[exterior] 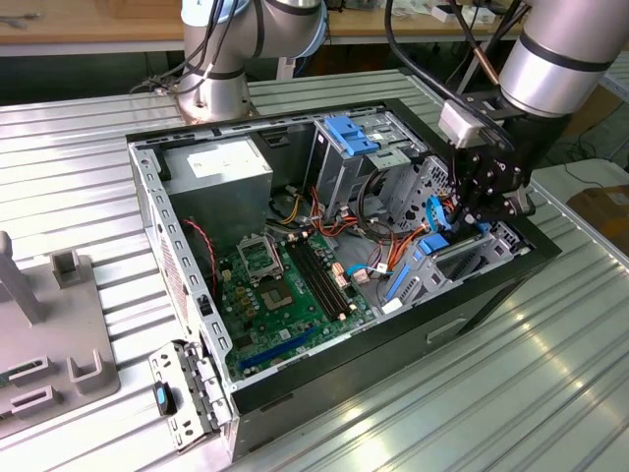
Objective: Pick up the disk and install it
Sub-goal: 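Insert the first disk wire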
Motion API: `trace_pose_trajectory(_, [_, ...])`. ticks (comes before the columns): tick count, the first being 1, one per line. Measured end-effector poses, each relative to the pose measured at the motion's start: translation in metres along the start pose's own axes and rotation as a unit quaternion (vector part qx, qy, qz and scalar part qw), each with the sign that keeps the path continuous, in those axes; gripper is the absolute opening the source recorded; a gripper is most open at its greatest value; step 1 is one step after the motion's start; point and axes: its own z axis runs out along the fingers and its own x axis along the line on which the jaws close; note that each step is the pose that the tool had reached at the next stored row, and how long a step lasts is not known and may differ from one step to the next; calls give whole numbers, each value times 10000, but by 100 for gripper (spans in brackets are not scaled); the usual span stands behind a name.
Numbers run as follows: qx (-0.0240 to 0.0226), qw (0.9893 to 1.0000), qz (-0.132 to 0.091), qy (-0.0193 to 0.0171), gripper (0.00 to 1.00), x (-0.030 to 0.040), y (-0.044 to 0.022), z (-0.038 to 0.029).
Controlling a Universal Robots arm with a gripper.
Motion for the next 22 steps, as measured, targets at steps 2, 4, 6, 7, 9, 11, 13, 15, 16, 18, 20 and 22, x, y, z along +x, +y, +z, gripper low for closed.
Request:
trace_pose_trajectory(2, [0, 10000, 0, 0, 16, 0, 1, 6])
trace_pose_trajectory(4, [0, 10000, 0, -1, 16, 0, 1, 15])
trace_pose_trajectory(6, [0, 10000, -1, 1, 16, 0, 1, 16])
trace_pose_trajectory(7, [0, 10000, -1, -1, 16, -1, 3, 30])
trace_pose_trajectory(9, [1, 10000, -2, 1, 16, -1, 6, 63])
trace_pose_trajectory(11, [0, 10000, -1, 2, 16, -2, 7, 78])
trace_pose_trajectory(13, [0, 10000, -1, 0, 16, -2, 8, 83])
trace_pose_trajectory(15, [0, 10000, -1, 0, 16, -2, 8, 83])
trace_pose_trajectory(16, [0, 10000, -1, -6, 16, -2, 8, 88])
trace_pose_trajectory(18, [0, 10000, -1, -6, 18, -2, 8, 91])
trace_pose_trajectory(20, [0, 10000, -1, 0, 24, -2, 8, 85])
trace_pose_trajectory(22, [0, 10000, -1, 1, 24, -2, 6, 71])
